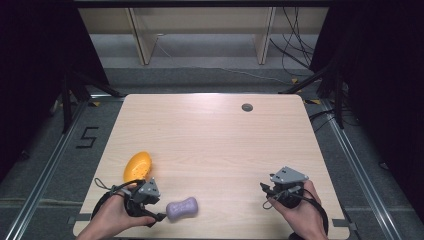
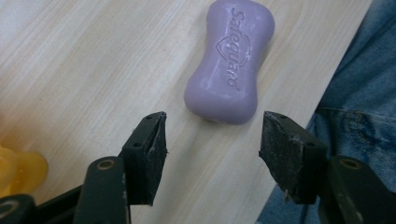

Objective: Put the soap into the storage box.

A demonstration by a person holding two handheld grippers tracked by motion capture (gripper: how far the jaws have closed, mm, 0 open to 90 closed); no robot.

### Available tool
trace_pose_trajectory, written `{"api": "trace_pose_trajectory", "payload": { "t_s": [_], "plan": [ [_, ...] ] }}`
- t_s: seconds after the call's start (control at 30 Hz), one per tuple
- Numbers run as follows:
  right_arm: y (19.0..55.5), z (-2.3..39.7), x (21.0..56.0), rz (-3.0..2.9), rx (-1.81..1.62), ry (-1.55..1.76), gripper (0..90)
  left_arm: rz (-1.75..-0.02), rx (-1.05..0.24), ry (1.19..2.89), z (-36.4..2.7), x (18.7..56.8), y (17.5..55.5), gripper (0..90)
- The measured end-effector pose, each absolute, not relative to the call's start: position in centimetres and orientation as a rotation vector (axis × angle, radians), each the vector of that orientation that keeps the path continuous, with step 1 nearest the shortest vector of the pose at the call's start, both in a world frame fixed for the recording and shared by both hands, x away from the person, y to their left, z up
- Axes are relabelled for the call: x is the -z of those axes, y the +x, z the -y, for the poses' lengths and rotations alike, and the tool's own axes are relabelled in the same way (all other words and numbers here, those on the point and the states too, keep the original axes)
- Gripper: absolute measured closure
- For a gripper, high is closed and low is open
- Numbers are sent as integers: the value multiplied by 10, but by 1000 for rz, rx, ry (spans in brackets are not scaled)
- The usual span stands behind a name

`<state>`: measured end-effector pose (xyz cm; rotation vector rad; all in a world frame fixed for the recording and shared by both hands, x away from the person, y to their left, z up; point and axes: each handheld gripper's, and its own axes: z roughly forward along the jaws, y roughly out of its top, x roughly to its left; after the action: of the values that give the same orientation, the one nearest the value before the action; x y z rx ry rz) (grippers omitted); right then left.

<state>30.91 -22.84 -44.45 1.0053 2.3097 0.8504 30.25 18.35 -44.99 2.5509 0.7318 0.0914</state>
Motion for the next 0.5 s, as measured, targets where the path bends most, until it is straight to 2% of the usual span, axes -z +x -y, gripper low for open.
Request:
{"api": "trace_pose_trajectory", "payload": {
  "t_s": [0.17, 0.27, 0.37, 0.5],
  "plan": [
    [310, 228, 445, -2322, -849, 1006, 542, -728, -114, 2608, -176, 446, 310, 410],
    [310, 228, 445, -2324, -848, 987, 536, -726, -102, 2682, -166, 444, 315, 402],
    [310, 227, 446, -2318, -851, 996, 528, -771, -58, 2702, -157, 444, 316, 402],
    [308, 226, 446, -2312, -843, 1040, 526, -748, -30, 2727, -149, 443, 317, 402]
  ]
}}
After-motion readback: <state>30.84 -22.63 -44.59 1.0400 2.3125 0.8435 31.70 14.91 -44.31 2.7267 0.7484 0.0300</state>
